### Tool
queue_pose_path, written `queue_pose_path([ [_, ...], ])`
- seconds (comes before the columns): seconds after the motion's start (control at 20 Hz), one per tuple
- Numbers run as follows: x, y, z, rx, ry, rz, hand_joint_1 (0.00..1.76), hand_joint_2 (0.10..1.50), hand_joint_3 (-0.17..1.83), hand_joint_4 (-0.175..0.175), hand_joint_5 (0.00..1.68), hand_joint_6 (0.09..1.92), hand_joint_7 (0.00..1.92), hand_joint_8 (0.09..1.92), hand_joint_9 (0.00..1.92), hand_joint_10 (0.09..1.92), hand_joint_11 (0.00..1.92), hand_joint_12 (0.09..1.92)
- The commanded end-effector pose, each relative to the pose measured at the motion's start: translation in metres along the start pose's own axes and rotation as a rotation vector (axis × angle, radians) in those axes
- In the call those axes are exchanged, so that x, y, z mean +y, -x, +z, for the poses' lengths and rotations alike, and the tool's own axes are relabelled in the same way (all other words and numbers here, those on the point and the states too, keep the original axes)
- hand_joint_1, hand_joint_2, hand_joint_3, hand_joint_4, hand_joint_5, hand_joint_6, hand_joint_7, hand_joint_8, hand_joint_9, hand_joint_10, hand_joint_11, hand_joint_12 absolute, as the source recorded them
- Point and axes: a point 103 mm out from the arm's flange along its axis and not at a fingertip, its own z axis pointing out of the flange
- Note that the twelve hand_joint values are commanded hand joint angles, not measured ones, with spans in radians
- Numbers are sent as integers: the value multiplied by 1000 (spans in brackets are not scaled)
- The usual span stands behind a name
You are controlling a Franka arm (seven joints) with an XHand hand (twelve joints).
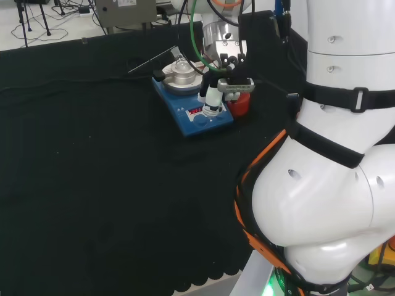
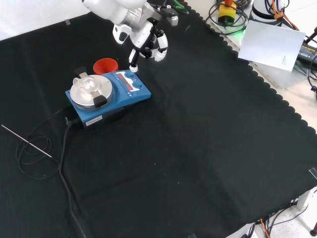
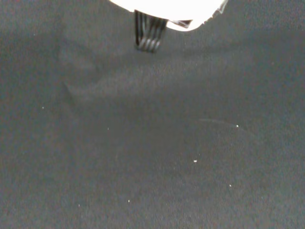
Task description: Turn on the heater.
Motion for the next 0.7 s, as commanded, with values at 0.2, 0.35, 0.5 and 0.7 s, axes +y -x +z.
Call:
queue_pose_path([
  [0.2, -4, 0, 8, -25, -81, 9, 1426, 708, 1022, -38, 192, 311, 1701, 1344, 1834, 1491, 1756, 1607],
  [0.35, -2, -1, 9, -33, -100, 11, 1427, 711, 1022, -36, 205, 266, 1701, 1346, 1831, 1492, 1753, 1606],
  [0.5, 0, -4, 11, -40, -113, 9, 1427, 712, 1023, -35, 220, 218, 1701, 1347, 1830, 1494, 1751, 1608],
  [0.7, 4, -6, 11, -49, -123, 7, 1428, 711, 1027, -34, 232, 175, 1701, 1348, 1826, 1495, 1747, 1606],
])
